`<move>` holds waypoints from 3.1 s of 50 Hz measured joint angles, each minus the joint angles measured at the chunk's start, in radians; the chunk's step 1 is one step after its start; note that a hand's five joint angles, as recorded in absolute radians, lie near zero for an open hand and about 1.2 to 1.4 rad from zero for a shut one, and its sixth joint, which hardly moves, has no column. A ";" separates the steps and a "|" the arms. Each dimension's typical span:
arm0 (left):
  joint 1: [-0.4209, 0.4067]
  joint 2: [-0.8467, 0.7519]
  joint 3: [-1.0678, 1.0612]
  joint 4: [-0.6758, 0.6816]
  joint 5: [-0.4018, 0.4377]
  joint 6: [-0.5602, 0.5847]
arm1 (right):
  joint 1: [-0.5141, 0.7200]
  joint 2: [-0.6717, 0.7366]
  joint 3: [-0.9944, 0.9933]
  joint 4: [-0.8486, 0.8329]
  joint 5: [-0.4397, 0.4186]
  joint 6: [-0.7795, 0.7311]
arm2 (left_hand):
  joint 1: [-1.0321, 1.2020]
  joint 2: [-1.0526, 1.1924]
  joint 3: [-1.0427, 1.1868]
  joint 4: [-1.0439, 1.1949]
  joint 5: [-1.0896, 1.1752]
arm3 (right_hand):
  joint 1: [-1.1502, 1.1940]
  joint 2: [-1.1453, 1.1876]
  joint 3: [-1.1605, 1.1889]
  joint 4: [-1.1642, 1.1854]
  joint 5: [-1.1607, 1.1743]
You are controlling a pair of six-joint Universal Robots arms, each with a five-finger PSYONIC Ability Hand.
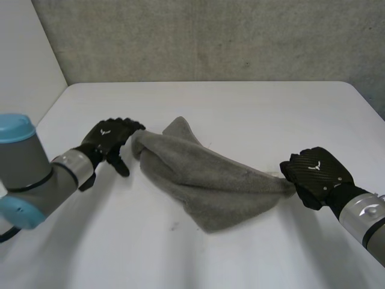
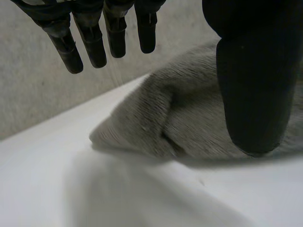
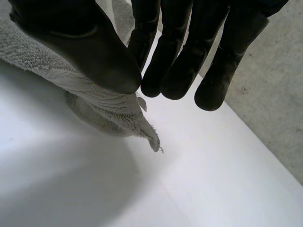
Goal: Fold the towel.
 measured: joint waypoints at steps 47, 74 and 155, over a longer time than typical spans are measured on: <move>-0.051 -0.068 0.452 -0.334 -0.068 0.061 | 0.002 0.004 -0.152 0.004 0.031 0.108 | 0.898 0.930 0.926 0.933 0.903 | 0.016 0.001 0.000 0.000 0.011; -0.096 0.559 0.122 -0.530 -0.074 -0.033 | 0.099 -0.038 -0.482 0.424 0.047 0.322 | 0.913 0.933 0.932 0.934 0.912 | -0.917 -0.886 -0.913 -0.919 -0.966; -0.137 0.356 -0.170 -0.420 -0.077 -0.042 | 0.287 0.073 -0.535 0.502 0.159 0.063 | 0.913 0.933 0.932 0.936 0.916 | 0.004 0.012 0.000 -0.001 -0.005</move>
